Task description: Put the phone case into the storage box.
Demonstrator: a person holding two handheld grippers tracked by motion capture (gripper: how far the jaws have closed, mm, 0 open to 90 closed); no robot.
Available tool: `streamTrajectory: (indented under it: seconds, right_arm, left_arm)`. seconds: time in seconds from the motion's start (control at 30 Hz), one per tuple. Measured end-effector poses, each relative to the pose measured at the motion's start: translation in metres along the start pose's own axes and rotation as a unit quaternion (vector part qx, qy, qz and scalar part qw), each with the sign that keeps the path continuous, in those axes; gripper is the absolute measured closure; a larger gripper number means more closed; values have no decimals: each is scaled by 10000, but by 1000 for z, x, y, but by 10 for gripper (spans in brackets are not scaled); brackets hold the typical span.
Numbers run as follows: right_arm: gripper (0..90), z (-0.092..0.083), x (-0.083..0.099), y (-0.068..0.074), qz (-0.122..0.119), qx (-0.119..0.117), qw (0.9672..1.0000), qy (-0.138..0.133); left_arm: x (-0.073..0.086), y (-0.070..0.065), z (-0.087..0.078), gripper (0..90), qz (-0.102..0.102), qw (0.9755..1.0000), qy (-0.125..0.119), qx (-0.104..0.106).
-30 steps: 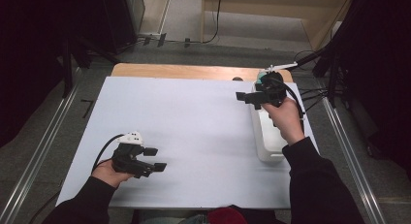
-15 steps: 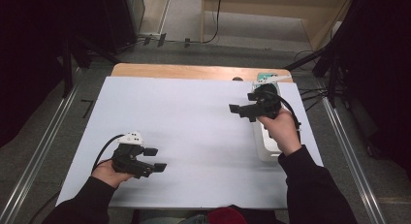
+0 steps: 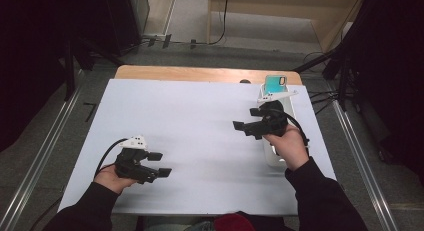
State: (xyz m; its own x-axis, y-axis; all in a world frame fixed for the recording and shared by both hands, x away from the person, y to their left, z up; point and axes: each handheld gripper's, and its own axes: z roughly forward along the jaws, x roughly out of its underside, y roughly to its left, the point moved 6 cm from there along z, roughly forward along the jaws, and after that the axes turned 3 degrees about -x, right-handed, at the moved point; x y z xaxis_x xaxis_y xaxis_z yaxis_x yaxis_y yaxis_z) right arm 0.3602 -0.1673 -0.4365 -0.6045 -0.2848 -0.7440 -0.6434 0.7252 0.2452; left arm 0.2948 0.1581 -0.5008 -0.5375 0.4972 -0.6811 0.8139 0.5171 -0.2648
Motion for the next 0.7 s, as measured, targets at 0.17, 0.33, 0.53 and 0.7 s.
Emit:
streamTrajectory:
  seconds: [0.17, 0.33, 0.53, 0.7]
  right_arm:
    - [133, -1, 10, 7, -123, -65, 9999, 18]
    - [134, -1, 19, 16, -238, -196, 9995, 63]
    - [134, 1, 33, 26, -356, -387, 9985, 157]
    - [134, 1, 44, 31, -405, -467, 9979, 172]
  left_arm:
    - [0, 0, 0, 266, 6, 10000, -5, 6]
    - [0, 0, 0, 266, 27, 10000, 26, 2]
    - [0, 0, 0, 266, 28, 10000, 15, 5]
    - [0, 0, 0, 266, 24, 10000, 25, -1]
